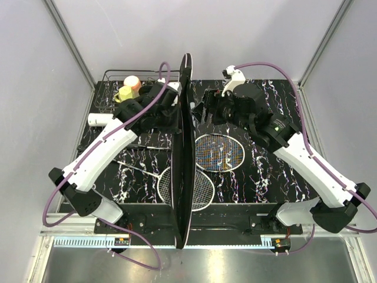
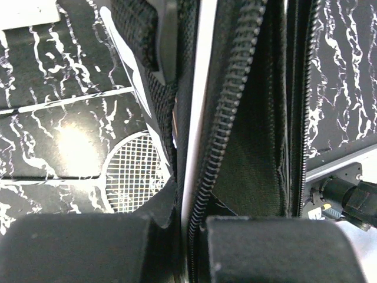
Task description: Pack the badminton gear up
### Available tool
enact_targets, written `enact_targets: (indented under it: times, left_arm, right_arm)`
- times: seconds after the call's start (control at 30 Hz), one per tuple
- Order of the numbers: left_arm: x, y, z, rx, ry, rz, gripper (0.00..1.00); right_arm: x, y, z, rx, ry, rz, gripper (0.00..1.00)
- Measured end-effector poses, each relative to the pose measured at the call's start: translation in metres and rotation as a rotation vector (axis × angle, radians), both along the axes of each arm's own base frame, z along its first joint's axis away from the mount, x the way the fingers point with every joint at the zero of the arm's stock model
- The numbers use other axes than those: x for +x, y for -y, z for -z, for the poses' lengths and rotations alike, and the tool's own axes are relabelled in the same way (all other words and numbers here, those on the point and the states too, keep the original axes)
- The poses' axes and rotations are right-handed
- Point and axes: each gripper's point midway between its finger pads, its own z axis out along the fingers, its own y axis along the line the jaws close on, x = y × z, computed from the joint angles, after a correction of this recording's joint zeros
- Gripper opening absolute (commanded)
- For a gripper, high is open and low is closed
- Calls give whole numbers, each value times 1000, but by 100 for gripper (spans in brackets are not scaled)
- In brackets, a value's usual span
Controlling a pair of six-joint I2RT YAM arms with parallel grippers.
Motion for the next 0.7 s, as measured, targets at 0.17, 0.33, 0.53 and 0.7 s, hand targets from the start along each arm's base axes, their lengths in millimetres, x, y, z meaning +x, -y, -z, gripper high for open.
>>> enact_targets:
  times: [0.17,0.33,0.53,0.7]
  left_arm:
    - [-1,25,-6,-20,19,50,0]
    - [-8,41,-11,-31,29,94,0]
    - [-12,60,-3,-15,15,134,0]
    - [-11,73,2,-4,12,166,0]
  right_arm:
    - [12,13,6,-41,-14,99,75]
    - [28,22,30,-125,-41,192,75]
    - [48,27,50,-215,-41,274,56]
    - [55,49,57,-289,-27,368,0]
